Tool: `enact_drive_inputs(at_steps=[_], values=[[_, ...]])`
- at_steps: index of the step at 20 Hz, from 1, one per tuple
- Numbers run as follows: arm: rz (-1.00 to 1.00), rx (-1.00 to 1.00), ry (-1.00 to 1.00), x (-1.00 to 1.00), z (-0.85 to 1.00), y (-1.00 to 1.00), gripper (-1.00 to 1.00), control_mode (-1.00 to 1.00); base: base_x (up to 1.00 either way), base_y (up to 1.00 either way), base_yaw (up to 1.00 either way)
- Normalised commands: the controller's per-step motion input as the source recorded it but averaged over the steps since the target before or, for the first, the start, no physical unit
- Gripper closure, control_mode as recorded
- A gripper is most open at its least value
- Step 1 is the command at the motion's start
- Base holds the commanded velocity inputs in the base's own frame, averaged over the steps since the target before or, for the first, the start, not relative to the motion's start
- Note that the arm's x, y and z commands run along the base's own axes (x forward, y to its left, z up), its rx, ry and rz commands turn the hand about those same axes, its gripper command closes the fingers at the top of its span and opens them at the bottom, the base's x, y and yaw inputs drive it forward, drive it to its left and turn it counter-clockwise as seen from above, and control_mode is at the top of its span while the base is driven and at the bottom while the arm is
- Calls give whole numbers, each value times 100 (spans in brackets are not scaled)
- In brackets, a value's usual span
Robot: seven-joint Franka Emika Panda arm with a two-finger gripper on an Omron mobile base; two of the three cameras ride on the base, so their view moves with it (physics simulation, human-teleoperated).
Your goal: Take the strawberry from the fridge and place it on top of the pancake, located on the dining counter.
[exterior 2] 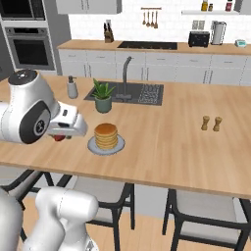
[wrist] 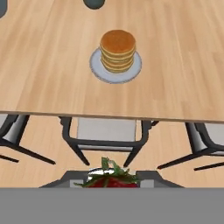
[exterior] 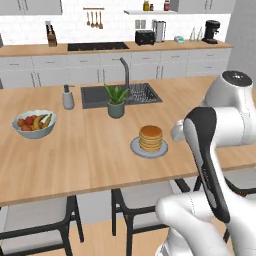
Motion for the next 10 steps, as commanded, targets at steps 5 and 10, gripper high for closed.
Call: enact_drive_inputs(at_steps=[5,10], values=[[1,0,9,100,-9,2,100,-100,0,0,0],[0,0,1,100,-29,-1,100,-100,0,0,0]])
